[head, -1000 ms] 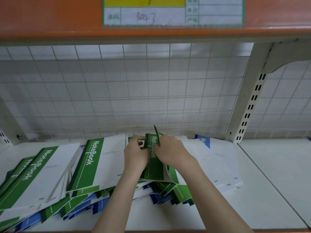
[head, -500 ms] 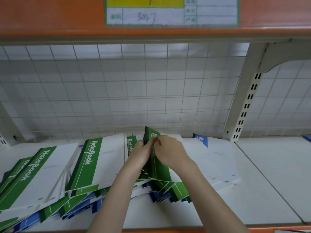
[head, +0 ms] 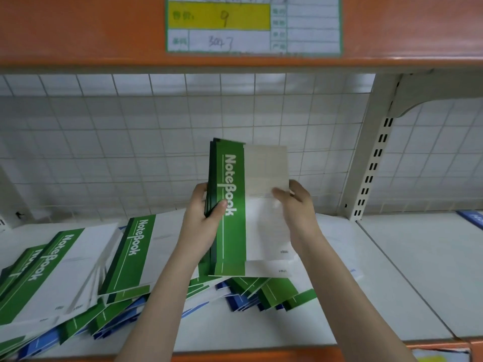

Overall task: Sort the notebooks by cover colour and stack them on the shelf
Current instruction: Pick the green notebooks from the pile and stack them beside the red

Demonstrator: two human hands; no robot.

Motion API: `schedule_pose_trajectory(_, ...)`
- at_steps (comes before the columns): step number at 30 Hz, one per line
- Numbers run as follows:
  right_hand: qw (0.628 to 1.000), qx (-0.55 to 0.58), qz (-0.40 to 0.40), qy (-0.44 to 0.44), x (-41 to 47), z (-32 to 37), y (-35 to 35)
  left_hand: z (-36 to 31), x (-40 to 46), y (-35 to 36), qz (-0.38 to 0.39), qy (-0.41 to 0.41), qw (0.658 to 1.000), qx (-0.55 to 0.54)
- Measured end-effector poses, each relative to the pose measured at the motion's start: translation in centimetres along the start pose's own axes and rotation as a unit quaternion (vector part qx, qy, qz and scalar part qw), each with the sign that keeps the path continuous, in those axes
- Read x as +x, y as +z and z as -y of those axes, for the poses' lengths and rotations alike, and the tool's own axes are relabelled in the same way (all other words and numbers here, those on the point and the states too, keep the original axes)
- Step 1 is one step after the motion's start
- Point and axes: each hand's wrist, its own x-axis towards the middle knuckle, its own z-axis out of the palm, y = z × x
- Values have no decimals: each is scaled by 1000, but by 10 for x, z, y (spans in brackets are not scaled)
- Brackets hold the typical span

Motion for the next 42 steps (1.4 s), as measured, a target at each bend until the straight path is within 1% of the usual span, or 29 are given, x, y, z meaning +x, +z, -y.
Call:
schedule_pose_trajectory(2, 997, 65, -5, -29, -5, 2, 5, -4, -1, -1, -10, 28, 1000, 2)
schedule_pose_trajectory(4, 994, 99, 8, -48, -10, 1, 10, -8, -2, -2, -16, 32, 999, -37)
schedule_pose_trajectory(6, 993, 106, 11, -48, -17, -2, 14, -11, -3, -3, -18, 19, 996, -85)
schedule_pose_trajectory(9, 995, 99, 4, -18, -22, -12, 17, -9, -6, -1, -20, -21, 990, -136)
schedule_pose_trajectory(13, 997, 75, -4, -15, -27, -24, 18, 3, -10, 7, -52, -68, 991, -105)
schedule_pose_trajectory(15, 997, 74, -9, -22, -28, -30, 18, 10, -11, 9, -52, -78, 991, -91)
schedule_pose_trajectory(18, 999, 45, -13, -26, -28, -40, 18, 15, -13, 10, -40, -78, 993, -74)
schedule_pose_trajectory(24, 994, -9, -18, -104, -22, -40, 8, 16, -8, 15, -44, -96, 991, -76)
schedule_pose_trajectory(26, 990, -59, -26, -127, -19, -33, -1, 14, -5, 21, -30, -99, 992, -76)
schedule_pose_trajectory(29, 971, -164, -62, -162, -12, -23, -21, 9, -1, 37, 13, -119, 990, -68)
schedule_pose_trajectory(31, 964, -207, -84, -145, -9, -20, -40, 7, 2, 53, 50, -127, 989, -53)
schedule_pose_trajectory(35, 953, -265, -139, -44, -8, -25, -91, 3, 3, 100, 112, -98, 989, 24)
schedule_pose_trajectory(38, 945, -270, -182, 15, -15, -29, -137, -1, 2, 145, 161, -99, 981, 46)
schedule_pose_trajectory(42, 934, -250, -237, 99, -32, -25, -202, -11, -8, 211, 223, -110, 966, 72)
